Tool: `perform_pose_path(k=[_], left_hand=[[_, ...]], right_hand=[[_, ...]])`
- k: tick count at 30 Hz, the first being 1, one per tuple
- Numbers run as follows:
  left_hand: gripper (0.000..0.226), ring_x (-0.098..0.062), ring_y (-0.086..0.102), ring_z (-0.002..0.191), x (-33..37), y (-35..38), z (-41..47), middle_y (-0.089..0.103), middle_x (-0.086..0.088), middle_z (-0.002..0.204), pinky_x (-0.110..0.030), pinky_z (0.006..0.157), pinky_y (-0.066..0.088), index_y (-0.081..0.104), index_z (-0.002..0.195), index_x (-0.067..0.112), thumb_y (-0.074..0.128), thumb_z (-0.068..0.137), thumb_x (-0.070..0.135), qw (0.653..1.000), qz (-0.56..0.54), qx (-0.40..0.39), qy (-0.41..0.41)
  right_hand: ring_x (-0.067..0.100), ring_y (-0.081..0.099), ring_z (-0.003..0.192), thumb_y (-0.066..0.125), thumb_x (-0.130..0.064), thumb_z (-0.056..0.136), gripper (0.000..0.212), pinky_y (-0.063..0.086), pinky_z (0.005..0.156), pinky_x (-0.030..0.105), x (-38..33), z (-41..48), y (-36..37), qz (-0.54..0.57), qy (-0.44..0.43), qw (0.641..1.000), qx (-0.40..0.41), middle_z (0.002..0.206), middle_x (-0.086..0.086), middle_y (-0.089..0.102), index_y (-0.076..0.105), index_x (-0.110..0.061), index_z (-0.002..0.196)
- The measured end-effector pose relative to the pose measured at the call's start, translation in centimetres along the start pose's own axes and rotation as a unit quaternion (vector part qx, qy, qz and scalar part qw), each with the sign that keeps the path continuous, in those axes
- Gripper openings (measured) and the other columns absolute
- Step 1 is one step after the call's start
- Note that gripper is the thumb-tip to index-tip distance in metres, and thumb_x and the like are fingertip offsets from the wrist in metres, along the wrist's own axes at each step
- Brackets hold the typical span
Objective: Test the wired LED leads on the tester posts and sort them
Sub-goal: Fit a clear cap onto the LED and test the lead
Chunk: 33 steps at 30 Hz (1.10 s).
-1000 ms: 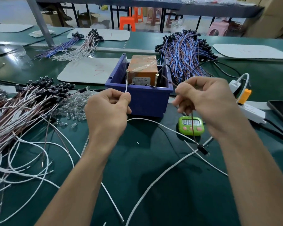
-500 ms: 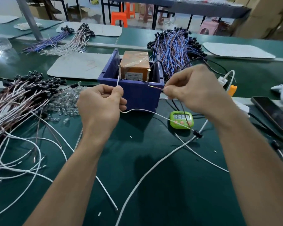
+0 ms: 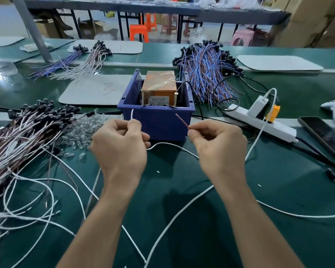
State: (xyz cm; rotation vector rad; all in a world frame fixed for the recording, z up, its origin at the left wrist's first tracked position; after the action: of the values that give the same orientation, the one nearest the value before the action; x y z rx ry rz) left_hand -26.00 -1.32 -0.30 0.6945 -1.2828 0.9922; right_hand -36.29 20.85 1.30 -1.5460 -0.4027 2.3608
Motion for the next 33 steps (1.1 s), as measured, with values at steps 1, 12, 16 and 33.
perform_pose_path(k=[1,12,16,33], left_hand=[[0.019,-0.01,0.068,0.044,0.0,0.2,0.2,0.069,0.009,0.053,-0.014,0.043,0.043,0.065,0.07,0.018,0.061,0.088,0.023,1.0,0.001,-0.002,0.0],[0.023,-0.01,0.07,0.047,0.0,1.4,1.3,0.071,0.009,0.057,-0.016,0.043,0.046,0.065,0.073,0.02,0.066,0.095,0.023,0.999,0.002,-0.039,0.016],[0.023,-0.011,0.07,0.048,0.0,1.7,1.3,0.072,0.009,0.058,-0.017,0.044,0.048,0.066,0.073,0.02,0.066,0.095,0.024,0.999,0.009,-0.046,0.022],[0.022,-0.011,0.07,0.047,0.2,1.9,1.4,0.071,0.009,0.058,-0.016,0.044,0.048,0.067,0.073,0.022,0.067,0.094,0.025,0.997,0.018,-0.058,0.037]], right_hand=[[0.002,0.068,0.061,0.081,-0.016,0.081,0.012,0.055,0.066,0.023,-0.2,0.4,0.1,-0.001,-0.001,1.0,0.003,0.067,-0.021,0.072,0.079,-0.028,0.078],[0.008,0.069,0.067,0.084,-0.026,0.077,0.004,0.059,0.073,0.035,-2.6,5.5,0.6,-0.116,-0.058,0.991,-0.038,0.067,-0.015,0.073,0.082,-0.029,0.079],[0.01,0.069,0.066,0.083,-0.025,0.079,0.002,0.06,0.074,0.036,-3.4,6.2,0.6,-0.149,-0.082,0.984,-0.049,0.066,-0.014,0.072,0.082,-0.026,0.077],[0.004,0.067,0.063,0.083,-0.017,0.074,0.006,0.06,0.074,0.027,-5.2,6.9,0.0,-0.193,-0.128,0.971,-0.065,0.061,-0.02,0.065,0.082,-0.023,0.071]])
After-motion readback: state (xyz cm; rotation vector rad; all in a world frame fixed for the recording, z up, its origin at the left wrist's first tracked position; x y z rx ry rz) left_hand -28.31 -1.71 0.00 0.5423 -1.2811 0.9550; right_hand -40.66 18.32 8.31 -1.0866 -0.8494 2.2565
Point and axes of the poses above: each hand's wrist, its own z-axis towards the middle knuckle, its own y-axis out of the palm, x = y × z, the point moved 9 cm from there along z, towards the middle knuckle
